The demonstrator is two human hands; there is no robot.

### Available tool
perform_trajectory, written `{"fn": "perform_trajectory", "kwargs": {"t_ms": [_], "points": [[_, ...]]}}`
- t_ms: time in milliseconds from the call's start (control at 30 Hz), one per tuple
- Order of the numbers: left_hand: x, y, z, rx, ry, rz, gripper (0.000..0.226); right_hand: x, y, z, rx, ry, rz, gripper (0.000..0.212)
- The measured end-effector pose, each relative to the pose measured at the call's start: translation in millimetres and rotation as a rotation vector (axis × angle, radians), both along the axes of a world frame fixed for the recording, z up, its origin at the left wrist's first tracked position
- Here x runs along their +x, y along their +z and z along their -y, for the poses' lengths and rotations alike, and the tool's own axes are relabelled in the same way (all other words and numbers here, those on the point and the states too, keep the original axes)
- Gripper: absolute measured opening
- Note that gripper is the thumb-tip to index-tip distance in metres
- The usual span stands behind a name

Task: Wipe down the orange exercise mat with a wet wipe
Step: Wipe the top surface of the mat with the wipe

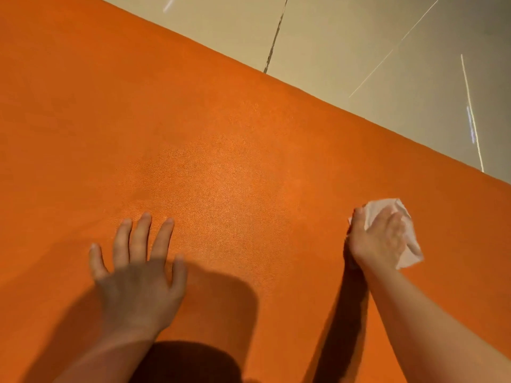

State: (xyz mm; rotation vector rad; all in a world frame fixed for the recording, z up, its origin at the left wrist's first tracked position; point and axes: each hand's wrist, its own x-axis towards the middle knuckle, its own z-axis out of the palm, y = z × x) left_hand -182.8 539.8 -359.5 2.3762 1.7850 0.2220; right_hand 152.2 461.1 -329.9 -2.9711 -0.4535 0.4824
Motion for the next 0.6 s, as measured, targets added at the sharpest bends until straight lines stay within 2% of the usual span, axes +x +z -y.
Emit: {"fn": "perform_trajectory", "kwargs": {"t_ms": [67,100,167,267,333,400,467,600], "points": [[0.5,-0.6,0.6,0.013,-0.023,-0.024,0.057,-24.4,-1.0,-1.9,-0.013,-0.017,-0.039,0.072],[0.9,0.4,0.0,0.022,-0.033,-0.019,0.056,-41.8,-2.6,-10.9,-0.008,0.040,-0.043,0.069],[2.2,2.3,-1.1,0.000,-0.039,-0.023,0.057,-89.7,-6.6,-37.8,0.052,0.292,-0.060,0.065],[-1.4,3.5,-2.5,-0.089,-0.089,-0.045,0.060,-181.2,-5.3,-76.0,0.183,0.704,-0.218,0.063],[-8.8,9.3,-6.1,-0.196,-0.126,-0.005,0.066,-221.1,-0.6,-89.0,0.215,0.829,-0.287,0.064],[-22.2,17.4,-8.5,-0.282,-0.158,0.065,0.074,-221.4,-3.0,-89.7,0.214,0.829,-0.268,0.062],[-44.5,23.5,-5.9,-0.277,-0.190,0.110,0.075,-198.6,-9.4,-71.4,0.175,0.813,-0.170,0.061],[-92.4,22.1,24.3,-0.211,-0.228,0.077,0.067,-128.9,-14.6,6.7,0.072,0.518,-0.018,0.067]]}}
